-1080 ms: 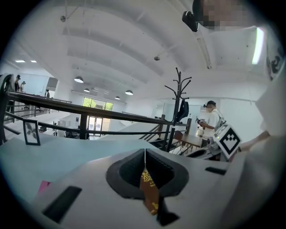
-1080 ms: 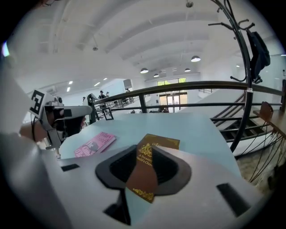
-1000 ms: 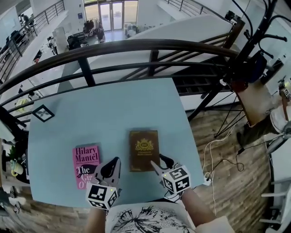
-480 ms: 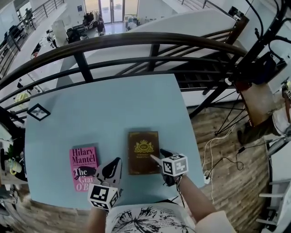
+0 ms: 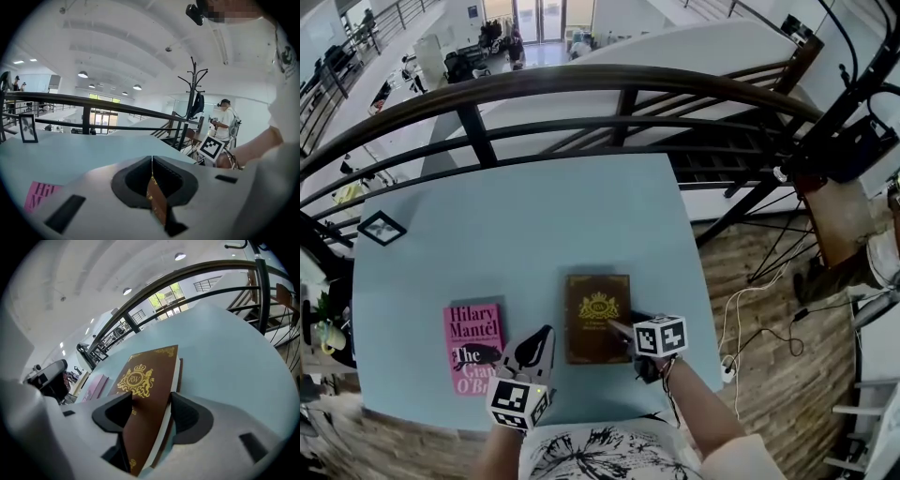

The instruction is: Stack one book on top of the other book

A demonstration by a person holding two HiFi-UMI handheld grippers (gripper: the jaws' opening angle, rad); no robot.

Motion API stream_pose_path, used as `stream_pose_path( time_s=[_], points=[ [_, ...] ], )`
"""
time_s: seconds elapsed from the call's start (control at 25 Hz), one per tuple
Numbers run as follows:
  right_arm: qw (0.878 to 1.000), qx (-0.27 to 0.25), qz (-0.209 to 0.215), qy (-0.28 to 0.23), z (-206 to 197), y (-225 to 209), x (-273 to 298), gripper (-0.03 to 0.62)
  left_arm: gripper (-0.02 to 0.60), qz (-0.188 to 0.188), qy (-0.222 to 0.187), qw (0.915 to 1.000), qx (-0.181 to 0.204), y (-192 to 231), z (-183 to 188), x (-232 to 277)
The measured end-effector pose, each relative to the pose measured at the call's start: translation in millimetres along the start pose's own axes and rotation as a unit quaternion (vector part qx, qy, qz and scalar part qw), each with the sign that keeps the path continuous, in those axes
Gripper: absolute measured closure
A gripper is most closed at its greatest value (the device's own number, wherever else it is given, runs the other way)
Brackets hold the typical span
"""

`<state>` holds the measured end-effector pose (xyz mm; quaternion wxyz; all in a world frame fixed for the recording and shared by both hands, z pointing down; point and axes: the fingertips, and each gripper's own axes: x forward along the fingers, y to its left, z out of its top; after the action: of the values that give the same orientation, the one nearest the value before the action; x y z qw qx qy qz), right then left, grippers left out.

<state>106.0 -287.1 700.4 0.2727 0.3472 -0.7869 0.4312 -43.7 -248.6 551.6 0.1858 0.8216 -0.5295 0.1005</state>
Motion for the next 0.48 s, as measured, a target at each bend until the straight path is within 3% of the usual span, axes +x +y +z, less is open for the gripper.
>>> stream_pose_path(
  time_s=[0.28, 0.48],
  points=[
    [1.0, 0.006, 0.007, -0.02, 0, 0, -1, 0.342, 0.568, -0.021, 0.101, 0.9944, -0.025, -14, -30, 28],
    [1.0, 0.005, 0.008, -0.023, 0, 0, 1, 0.341, 0.556, -0.025, 0.181, 0.9813, -0.062, -11, -60, 49]
  ],
)
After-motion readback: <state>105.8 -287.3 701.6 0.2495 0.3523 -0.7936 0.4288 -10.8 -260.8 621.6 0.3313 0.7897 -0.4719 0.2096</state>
